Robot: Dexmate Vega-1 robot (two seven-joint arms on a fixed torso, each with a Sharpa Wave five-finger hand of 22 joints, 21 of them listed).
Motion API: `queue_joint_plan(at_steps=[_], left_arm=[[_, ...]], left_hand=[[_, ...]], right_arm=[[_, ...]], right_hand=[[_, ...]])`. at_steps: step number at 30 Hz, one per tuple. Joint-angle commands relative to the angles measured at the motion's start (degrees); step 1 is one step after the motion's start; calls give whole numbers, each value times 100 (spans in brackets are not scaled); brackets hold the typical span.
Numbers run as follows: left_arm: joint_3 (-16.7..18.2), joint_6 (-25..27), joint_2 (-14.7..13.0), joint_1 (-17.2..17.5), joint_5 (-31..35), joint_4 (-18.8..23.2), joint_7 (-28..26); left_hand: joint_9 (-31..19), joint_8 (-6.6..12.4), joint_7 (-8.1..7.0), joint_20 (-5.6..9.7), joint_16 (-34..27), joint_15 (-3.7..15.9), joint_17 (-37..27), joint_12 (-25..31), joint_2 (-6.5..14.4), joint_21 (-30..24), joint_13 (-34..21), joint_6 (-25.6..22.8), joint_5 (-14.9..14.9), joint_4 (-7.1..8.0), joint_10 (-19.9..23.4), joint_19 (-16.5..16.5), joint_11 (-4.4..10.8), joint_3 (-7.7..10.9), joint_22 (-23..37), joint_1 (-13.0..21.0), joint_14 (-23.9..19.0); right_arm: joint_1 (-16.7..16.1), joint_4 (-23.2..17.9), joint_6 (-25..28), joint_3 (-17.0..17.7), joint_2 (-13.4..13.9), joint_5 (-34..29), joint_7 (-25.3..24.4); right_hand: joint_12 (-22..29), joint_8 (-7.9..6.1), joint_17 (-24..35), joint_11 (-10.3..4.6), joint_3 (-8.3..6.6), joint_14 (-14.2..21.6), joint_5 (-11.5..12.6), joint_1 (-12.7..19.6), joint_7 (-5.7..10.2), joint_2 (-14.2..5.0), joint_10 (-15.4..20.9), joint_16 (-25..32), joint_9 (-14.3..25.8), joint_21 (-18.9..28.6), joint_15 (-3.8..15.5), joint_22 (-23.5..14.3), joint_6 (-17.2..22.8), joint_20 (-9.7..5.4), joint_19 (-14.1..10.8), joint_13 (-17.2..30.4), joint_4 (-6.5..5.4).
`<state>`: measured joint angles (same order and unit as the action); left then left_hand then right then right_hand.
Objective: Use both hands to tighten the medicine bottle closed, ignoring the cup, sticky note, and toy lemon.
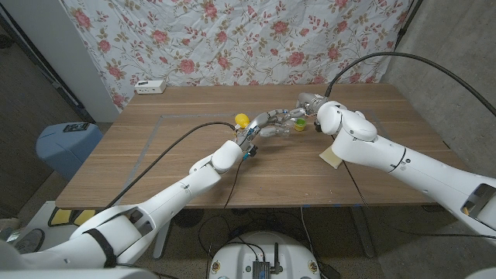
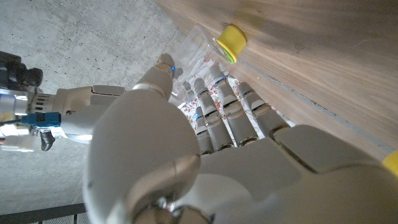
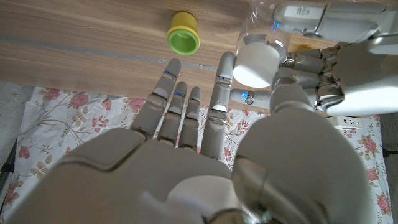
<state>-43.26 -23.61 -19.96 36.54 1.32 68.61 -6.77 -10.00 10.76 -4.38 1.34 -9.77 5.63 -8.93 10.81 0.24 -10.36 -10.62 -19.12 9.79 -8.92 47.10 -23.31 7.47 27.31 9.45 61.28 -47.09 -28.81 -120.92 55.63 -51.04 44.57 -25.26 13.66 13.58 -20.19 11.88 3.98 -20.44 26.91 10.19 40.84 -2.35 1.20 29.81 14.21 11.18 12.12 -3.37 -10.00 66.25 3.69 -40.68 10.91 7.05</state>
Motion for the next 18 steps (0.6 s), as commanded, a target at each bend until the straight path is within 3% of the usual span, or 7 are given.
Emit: queue_joint_plan(at_steps=[1, 18], left_arm=[[-12, -41, 36, -46, -5, -96, 14], [-4, -27, 30, -24, -2, -81, -20]], left_hand=[[-17, -7, -23, 28, -15, 555, -23, 28, 34, -32, -25, -1, 20, 3, 136, 9, 125, 9, 12, 25, 3], [-18, -4, -27, 31, -14, 554, -22, 30, 28, -34, -25, -9, 20, -3, 140, 7, 128, 10, 12, 35, 11]], right_arm=[[103, -1, 229, -115, -29, 209, -287], [266, -4, 465, -349, -38, 350, -531]], right_hand=[[24, -81, 7, -28, 19, 80, 3, -19, 494, -21, 118, 38, 12, 45, 8, -22, 674, -14, -54, 14, 27], [52, -186, 2, -57, 86, 261, -11, -154, 463, -17, 493, 66, -14, 49, 74, -27, 1211, -39, -147, 1, 37]])
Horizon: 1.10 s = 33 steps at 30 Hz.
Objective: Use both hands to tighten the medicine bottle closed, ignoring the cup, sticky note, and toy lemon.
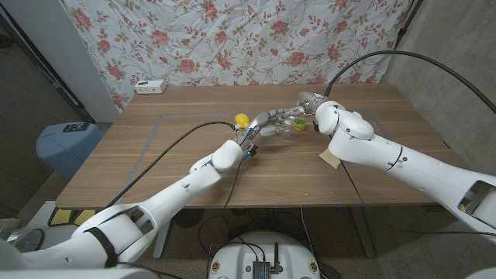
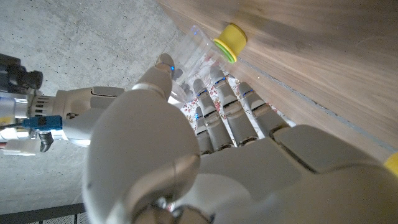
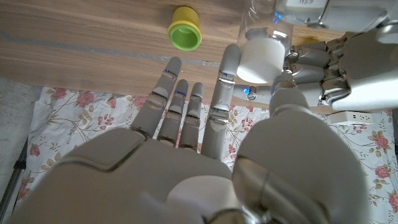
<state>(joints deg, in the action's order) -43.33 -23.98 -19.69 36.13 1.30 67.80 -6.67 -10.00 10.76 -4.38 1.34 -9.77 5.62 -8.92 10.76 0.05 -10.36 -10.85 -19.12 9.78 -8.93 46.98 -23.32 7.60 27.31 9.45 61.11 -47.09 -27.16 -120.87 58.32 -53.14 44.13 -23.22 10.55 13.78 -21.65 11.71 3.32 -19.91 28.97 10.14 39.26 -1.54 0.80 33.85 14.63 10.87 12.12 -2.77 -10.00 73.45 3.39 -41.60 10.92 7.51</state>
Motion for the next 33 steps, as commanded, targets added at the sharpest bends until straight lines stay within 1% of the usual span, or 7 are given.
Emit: queue_joint_plan(at_steps=[1, 7, 8, 14, 26, 27, 33], left_arm=[[5, 17, -1, 26, 3, 14, -38], [12, 33, -23, 61, 4, 67, -49], [12, 41, -27, 68, 6, 79, -52], [12, 53, -40, 90, 14, 115, -55], [27, 91, -81, 125, 35, 205, -70], [27, 92, -83, 128, 40, 211, -74], [31, 90, -91, 140, 38, 226, -72]], left_hand=[[-18, -6, -23, 27, -16, 549, -24, 33, 46, -33, -3, -2, 20, 0, 145, 10, 111, 9, 12, 48, 8], [-18, -7, -27, 25, -16, 545, -24, 28, 47, -35, -3, 0, 21, 1, 131, 7, 122, 9, 12, 49, 9], [-18, -9, -31, 22, -16, 543, -23, 29, 47, -34, -3, 4, 21, 2, 133, 9, 114, 10, 12, 49, 10], [-18, -6, -31, 27, -18, 547, -24, 28, 53, -33, -3, -4, 22, 4, 130, 11, 123, 13, 12, 50, 7], [-18, -7, -25, 30, -19, 574, -25, 40, 54, -35, -3, 0, 22, -3, 156, 7, 114, 14, 12, 64, 8], [-18, -6, -30, 31, -21, 578, -27, 38, 52, -36, -3, -3, 21, -4, 153, 6, 114, 11, 12, 65, 7], [-18, -4, -28, 33, -22, 571, -27, 44, 51, -37, -3, -6, 21, -1, 167, 4, 102, 9, 12, 62, 6]], right_arm=[[118, -11, 215, -158, 9, 155, -213], [164, -47, 259, -223, 50, 205, -240], [171, -58, 267, -234, 60, 212, -241], [210, -122, 289, -279, 139, 254, -238], [273, -271, 358, -319, 286, 310, -201], [272, -284, 361, -314, 299, 317, -203], [292, -366, 400, -323, 360, 326, -197]], right_hand=[[33, -40, 19, 8, 34, 55, -6, -1, 381, 22, 99, 22, 17, 50, 13, -28, 493, -10, -57, 0, -10], [2, -11, 14, 5, 64, 66, -12, -53, 405, 56, 93, 12, 12, 43, 13, -28, 464, -14, -60, -2, -10], [-14, 14, 15, -45, 79, 65, -14, -88, 407, 64, 78, 7, 10, 41, 12, -28, 422, -10, -61, -2, -20], [-69, 111, 19, 21, 136, 16, -18, -226, 440, 96, 34, -30, 11, 17, -11, -30, 259, 7, -24, -1, -60], [-247, 456, 26, 98, 297, -158, -18, -582, 383, 209, -256, -151, 41, -63, -191, -31, -374, 150, 175, 10, -127], [-259, 483, 27, 138, 305, -180, -16, -601, 364, 210, -287, -162, 45, -63, -206, -31, -425, 148, 180, 12, -129], [-285, 633, 31, 186, 341, -230, -12, -688, 336, 218, -376, -190, 65, -71, -239, -31, -749, 185, 222, 17, -140]])
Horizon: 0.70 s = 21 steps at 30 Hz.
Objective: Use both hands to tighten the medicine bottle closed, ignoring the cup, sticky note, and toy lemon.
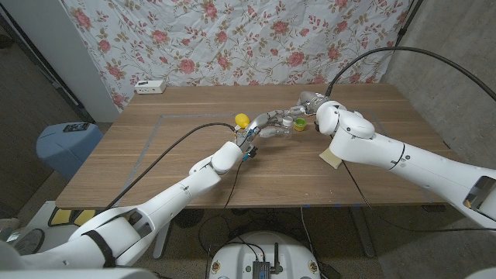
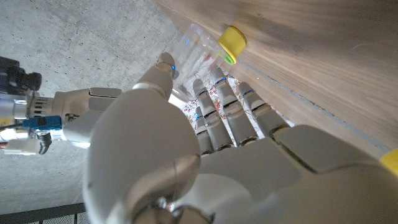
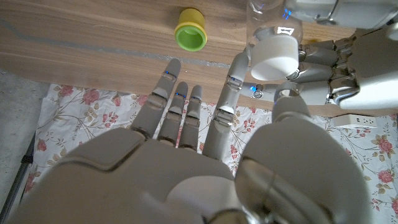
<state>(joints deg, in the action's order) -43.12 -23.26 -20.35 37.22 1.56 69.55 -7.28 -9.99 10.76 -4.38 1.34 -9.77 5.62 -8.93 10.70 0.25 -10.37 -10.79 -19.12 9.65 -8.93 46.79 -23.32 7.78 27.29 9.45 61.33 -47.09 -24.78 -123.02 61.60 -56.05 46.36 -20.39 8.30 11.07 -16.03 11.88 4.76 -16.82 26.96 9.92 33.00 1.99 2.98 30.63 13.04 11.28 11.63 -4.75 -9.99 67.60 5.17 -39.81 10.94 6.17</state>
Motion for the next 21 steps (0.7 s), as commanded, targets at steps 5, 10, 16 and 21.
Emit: queue_joint_plan(at_steps=[5, 10, 16, 21], left_arm=[[21, -5, -35, 41, 15, 57, -22], [55, 32, -71, 88, 36, 132, -87], [112, 121, -181, 169, 59, 315, -132], [155, 162, -252, 222, 70, 424, -162]], left_hand=[[-18, -4, -22, 30, -21, 573, -25, 45, 37, -36, -9, -6, 34, 5, 174, 6, 80, 12, 12, 36, 4], [-18, -6, -22, 27, -22, 576, -26, 42, 41, -36, -9, -1, 35, 6, 167, 6, 81, 12, 12, 37, 2], [-18, -8, -28, 35, -19, 579, -25, 45, 35, -36, -8, 4, 33, 6, 175, 3, 81, 9, 12, 35, 8], [-18, -7, -31, 34, -18, 583, -24, 43, 36, -36, -8, 3, 34, 6, 171, 4, 80, 9, 12, 36, 10]], right_arm=[[29, -208, 71, -4, 163, 59, -19], [-2, -265, 63, 66, 215, 131, -30], [-147, -311, -11, 222, 233, 212, -206], [-290, -352, -93, 373, 229, 294, -373]], right_hand=[[-38, 253, 19, 147, 91, -138, 18, -201, 26, 22, -194, -80, 67, -41, -132, -31, -603, 84, 142, 24, -25], [-73, 429, 19, 243, 128, -286, 33, -299, -58, 21, -432, -131, 130, -57, -188, -30, -1146, 139, 255, 32, -23], [-75, 484, 23, 282, 150, -382, 37, -377, -65, 8, -562, -152, 169, -62, -215, -30, -1410, 133, 326, 36, -38], [-68, 501, 26, 287, 160, -398, 37, -415, -100, 2, -588, -152, 180, -58, -226, -30, -1506, 133, 334, 37, -49]])
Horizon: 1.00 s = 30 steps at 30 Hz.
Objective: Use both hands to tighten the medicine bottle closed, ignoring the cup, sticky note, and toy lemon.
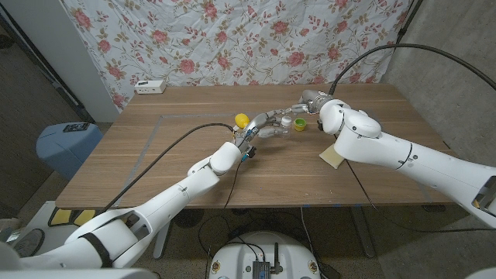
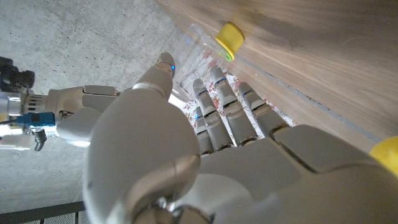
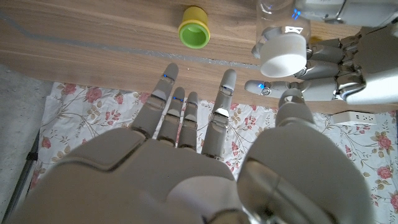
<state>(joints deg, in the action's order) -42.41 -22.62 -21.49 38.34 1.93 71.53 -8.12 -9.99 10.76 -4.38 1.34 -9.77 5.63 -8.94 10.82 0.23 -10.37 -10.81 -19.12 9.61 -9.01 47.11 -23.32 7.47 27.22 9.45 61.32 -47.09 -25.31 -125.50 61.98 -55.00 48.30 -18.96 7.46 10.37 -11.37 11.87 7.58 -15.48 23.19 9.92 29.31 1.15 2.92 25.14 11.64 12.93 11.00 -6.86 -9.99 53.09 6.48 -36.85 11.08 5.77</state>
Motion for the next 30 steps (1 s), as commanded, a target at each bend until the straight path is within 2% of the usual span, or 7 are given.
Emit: queue_joint_plan(at_steps=[1, 6, 9, 17, 25, 30], left_arm=[[92, 107, -152, 120, 38, 245, -84], [135, 101, -214, 171, 31, 316, -102], [163, 83, -247, 205, 33, 350, -126], [275, 69, -365, 329, 30, 494, -214], [404, 74, -487, 494, -16, 684, -289], [513, 54, -525, 619, -151, 792, -321]], left_hand=[[-18, -8, -30, 31, -18, 585, -25, 29, 39, -36, -6, 4, 38, 16, 134, 5, 117, 14, 12, 33, 10], [-18, -8, -25, 35, -18, 584, -25, 32, 39, -36, -6, 6, 38, 20, 142, 4, 131, 12, 12, 28, 11], [-18, -6, -31, 42, -19, 572, -25, 33, 39, -36, -6, 1, 37, 24, 144, 3, 122, 10, 12, 20, 10], [-18, -12, -33, 42, -18, 589, -25, 31, 43, -35, -6, 17, 38, 23, 140, 5, 120, 12, 12, 23, 11], [-18, -5, -29, 38, -6, 618, -23, 33, 12, -35, -6, 0, 35, 7, 146, 6, 128, -5, 12, 33, 53], [-18, -6, -32, 30, -11, 618, -26, 34, 15, -32, -6, 2, 34, 9, 148, 13, 117, -11, 12, 33, 54]], right_arm=[[-246, -115, -118, 268, 35, 144, -308], [-358, -160, -161, 356, 47, 183, -439], [-493, -155, -346, 500, 68, 292, -540], [-648, -137, -415, 635, 4, 395, -695], [-922, -72, -652, 886, -94, 541, -1050], [-1126, 31, -948, 1093, -157, 701, -1278]], right_hand=[[4, 44, 27, 7, 29, -22, 37, -53, -4, 8, -43, -11, 14, 7, -21, -30, -84, 0, 37, 24, -10], [13, 58, 28, 13, 30, -27, 39, -76, -20, -7, -54, -8, 14, 12, -14, -29, -159, -3, 39, 25, -16], [11, 92, 29, 36, 35, -59, 42, -113, 21, -26, -113, -11, 13, 6, 3, -28, -336, -17, 75, 27, -23], [22, 152, 31, 90, 37, -195, 46, -182, 73, -88, -212, -36, 13, 3, -14, -25, -760, -16, 146, 30, -36], [38, 163, 25, 129, 19, -293, 44, -219, 100, -169, -264, -49, 12, 6, -29, -20, -1103, -22, 181, 32, -41], [61, 199, 7, 125, -12, -331, 40, -212, 144, -240, -282, -42, 0, 24, -11, -12, -1606, -77, 156, 34, -11]])
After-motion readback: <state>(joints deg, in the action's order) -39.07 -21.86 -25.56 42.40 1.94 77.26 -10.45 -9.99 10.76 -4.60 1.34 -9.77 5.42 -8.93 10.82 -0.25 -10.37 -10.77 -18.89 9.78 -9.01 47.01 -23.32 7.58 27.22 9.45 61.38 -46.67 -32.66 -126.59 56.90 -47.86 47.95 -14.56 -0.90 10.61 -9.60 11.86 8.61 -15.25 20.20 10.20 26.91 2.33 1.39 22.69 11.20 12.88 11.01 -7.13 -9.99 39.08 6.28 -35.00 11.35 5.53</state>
